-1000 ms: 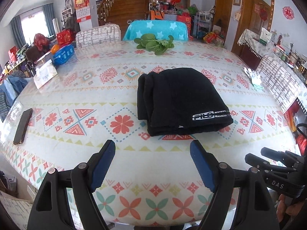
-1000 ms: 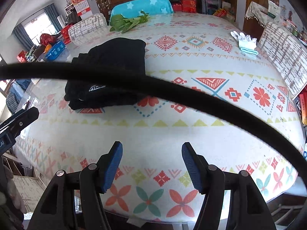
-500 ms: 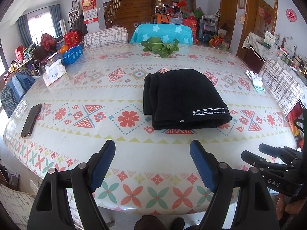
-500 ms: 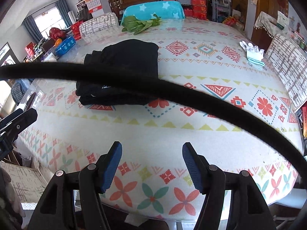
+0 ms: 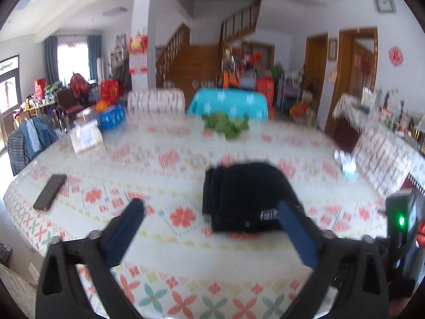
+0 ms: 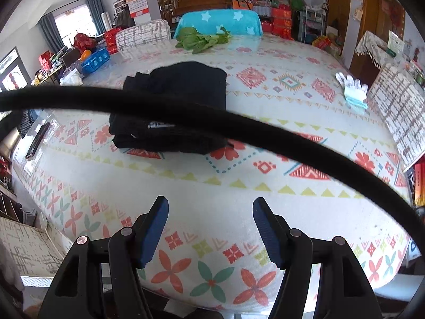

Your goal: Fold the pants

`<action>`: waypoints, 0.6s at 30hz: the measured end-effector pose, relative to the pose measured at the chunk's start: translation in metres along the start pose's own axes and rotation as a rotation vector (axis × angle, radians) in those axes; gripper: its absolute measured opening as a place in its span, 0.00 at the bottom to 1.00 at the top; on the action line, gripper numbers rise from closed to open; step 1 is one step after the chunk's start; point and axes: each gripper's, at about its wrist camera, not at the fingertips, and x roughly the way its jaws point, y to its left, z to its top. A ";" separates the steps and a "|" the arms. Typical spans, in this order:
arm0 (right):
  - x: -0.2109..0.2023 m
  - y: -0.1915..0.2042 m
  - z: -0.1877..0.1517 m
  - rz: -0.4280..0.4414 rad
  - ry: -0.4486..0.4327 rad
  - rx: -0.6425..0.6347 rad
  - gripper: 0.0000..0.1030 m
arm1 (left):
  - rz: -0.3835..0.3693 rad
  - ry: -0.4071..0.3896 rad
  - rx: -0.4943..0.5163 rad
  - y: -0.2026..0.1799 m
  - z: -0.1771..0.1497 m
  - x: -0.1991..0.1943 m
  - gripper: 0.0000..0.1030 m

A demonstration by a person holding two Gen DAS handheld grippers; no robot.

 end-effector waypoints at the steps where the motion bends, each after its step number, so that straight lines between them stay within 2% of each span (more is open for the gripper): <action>1: -0.001 0.001 0.002 -0.003 -0.012 -0.007 0.69 | 0.015 -0.036 -0.013 0.001 0.007 -0.004 1.00; 3: -0.003 0.003 0.007 -0.004 -0.026 -0.017 0.69 | 0.056 -0.041 -0.033 0.003 0.015 -0.003 1.00; 5: -0.002 0.005 0.012 -0.004 -0.029 -0.021 0.69 | 0.111 0.019 -0.047 0.003 0.018 0.011 1.00; 10: 0.004 0.006 0.013 0.008 -0.018 -0.003 0.70 | 0.107 0.236 -0.043 0.000 0.002 0.056 1.00; 14: 0.016 0.006 0.004 -0.002 0.025 -0.003 0.70 | 0.072 0.353 0.012 -0.013 -0.030 0.077 1.00; 18: 0.026 0.002 -0.001 -0.004 0.067 0.013 0.70 | 0.030 0.436 0.054 -0.028 -0.050 0.087 1.00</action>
